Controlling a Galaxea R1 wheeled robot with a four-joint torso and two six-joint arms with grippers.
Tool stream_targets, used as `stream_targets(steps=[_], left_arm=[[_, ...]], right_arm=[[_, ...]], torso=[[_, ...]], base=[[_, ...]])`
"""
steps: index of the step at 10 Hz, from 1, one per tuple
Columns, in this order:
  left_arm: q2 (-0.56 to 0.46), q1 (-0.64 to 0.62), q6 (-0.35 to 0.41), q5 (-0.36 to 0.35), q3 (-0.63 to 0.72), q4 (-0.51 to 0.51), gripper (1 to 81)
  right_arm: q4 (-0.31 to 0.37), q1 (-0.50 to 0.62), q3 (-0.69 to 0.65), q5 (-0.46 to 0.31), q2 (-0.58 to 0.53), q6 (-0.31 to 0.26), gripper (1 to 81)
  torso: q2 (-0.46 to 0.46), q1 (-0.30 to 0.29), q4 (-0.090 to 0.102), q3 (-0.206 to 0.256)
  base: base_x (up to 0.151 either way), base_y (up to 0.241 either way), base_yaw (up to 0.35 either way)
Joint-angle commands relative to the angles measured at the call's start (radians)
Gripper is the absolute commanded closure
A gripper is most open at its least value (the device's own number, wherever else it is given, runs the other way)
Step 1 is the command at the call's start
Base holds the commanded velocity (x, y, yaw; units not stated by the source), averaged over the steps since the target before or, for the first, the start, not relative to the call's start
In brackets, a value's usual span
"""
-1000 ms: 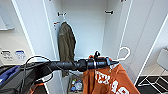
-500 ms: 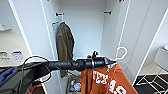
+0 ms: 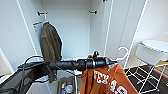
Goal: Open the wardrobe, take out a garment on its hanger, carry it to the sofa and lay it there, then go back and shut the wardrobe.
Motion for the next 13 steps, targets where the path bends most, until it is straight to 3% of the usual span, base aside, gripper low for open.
stream_targets(steps=[1, 11, 12, 13], left_arm=[[0.011, -0.199, 0.009, -0.08, 0.031, 0.024, 81.1], [0.008, -0.199, 0.011, -0.051, 0.031, 0.038, 81.1], [0.005, -0.199, 0.011, -0.051, 0.031, 0.039, 81.1], [0.005, -0.199, 0.011, -0.051, 0.031, 0.045, 81.1]], right_arm=[[0.005, 0.043, 0.006, -0.056, 0.008, -0.004, 1.0], [0.003, 0.038, 0.006, -0.056, 0.005, -0.007, 1.0], [0.005, 0.04, 0.006, -0.056, 0.004, -0.006, 1.0], [0.008, 0.04, 0.006, -0.056, 0.003, -0.006, 1.0]], torso=[[0.0, 0.0, 0.0, 0.0], [0.0, 0.0, 0.0, 0.0], [0.0, 0.0, 0.0, -0.089], [0.0, 0.0, 0.0, -0.096]], base=[[0.0, 0.0, -0.342], [0.0, 0.0, -0.342], [0.0, 0.0, -0.342], [0.0, 0.0, -0.342]])
